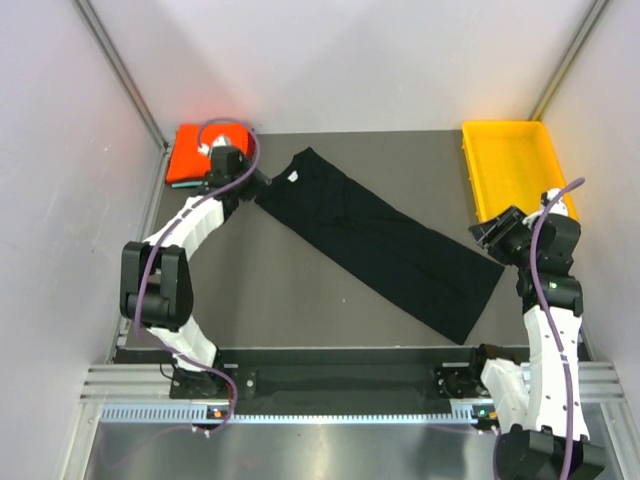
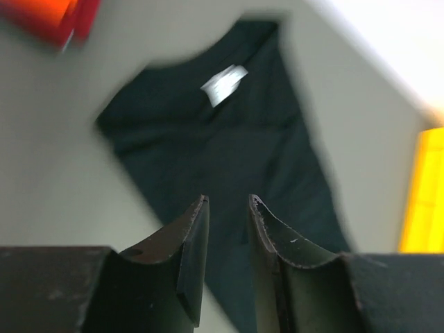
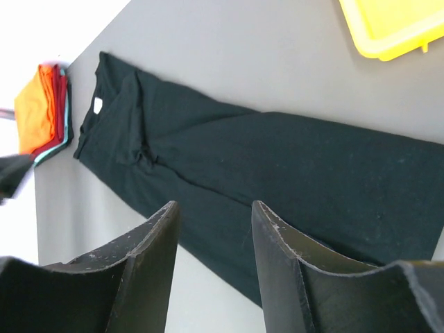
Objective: Fold and stack the t-shirts
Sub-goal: Fold the tshirt
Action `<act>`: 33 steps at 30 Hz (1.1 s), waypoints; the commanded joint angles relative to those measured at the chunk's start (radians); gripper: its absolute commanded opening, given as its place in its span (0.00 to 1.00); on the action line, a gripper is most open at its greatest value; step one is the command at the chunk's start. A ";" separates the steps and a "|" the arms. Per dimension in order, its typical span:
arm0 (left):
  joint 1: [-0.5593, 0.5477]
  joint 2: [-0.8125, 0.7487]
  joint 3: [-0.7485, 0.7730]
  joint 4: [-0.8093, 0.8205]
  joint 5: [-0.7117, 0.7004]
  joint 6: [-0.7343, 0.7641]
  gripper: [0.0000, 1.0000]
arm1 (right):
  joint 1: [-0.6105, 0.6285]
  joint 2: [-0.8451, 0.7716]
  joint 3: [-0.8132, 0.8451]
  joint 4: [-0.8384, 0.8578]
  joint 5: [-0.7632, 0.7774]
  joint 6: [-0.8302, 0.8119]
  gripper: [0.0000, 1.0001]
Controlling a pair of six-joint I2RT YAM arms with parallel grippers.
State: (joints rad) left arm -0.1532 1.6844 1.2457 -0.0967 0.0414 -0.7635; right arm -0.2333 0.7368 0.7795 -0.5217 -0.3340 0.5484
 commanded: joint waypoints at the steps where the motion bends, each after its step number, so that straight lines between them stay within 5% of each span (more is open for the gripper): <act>1: 0.001 0.011 -0.103 0.026 -0.031 -0.035 0.34 | 0.011 -0.016 0.017 -0.008 -0.040 -0.022 0.47; 22: 0.006 0.294 -0.077 0.175 0.006 -0.137 0.37 | 0.009 -0.062 0.030 -0.055 -0.011 -0.038 0.47; 25: 0.006 0.327 -0.055 0.178 -0.003 -0.140 0.32 | 0.009 -0.048 0.027 -0.049 -0.010 -0.036 0.47; 30: 0.007 0.403 0.009 0.207 0.002 -0.134 0.01 | 0.009 -0.030 0.029 -0.035 0.004 -0.031 0.47; 33: 0.009 0.480 0.092 0.247 0.056 -0.134 0.00 | 0.011 -0.016 0.030 -0.021 0.019 -0.030 0.47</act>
State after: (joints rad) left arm -0.1513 2.0789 1.2762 0.1081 0.0788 -0.9119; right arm -0.2310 0.7116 0.7799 -0.5854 -0.3393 0.5243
